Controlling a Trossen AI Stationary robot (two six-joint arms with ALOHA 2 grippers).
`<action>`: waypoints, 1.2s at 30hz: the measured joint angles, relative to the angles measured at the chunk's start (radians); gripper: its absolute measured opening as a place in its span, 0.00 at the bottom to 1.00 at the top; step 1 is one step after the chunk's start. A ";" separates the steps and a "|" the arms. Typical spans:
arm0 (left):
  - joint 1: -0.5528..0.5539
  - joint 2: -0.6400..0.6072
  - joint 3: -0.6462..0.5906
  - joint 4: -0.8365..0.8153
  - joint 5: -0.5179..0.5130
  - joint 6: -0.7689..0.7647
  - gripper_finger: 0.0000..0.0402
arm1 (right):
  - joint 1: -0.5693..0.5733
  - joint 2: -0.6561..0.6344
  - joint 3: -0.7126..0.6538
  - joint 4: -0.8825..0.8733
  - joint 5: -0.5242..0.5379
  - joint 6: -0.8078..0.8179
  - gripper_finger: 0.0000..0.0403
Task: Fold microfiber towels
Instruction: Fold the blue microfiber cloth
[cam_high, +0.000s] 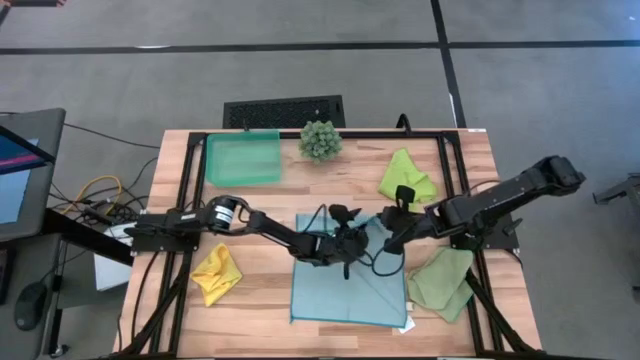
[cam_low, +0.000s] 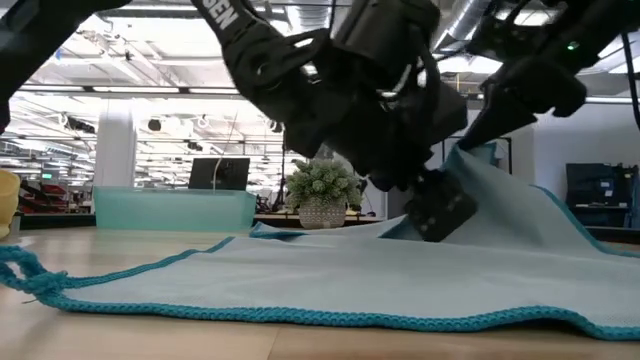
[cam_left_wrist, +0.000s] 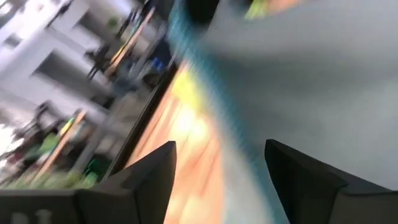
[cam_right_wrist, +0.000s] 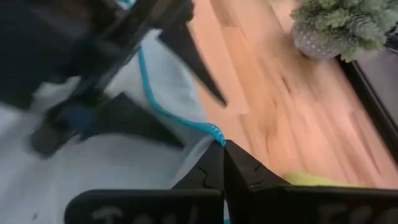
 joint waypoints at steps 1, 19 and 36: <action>-0.002 0.000 0.011 -0.060 -0.043 -0.024 0.57 | 0.007 0.000 0.000 -0.022 0.000 0.015 0.03; -0.041 -0.105 0.028 -1.102 -0.056 -0.748 0.25 | 0.109 0.002 -0.001 -0.183 0.002 0.174 0.03; -0.064 -0.138 0.021 -1.345 0.060 -0.867 0.14 | 0.109 0.003 -0.001 -0.178 0.005 0.141 0.04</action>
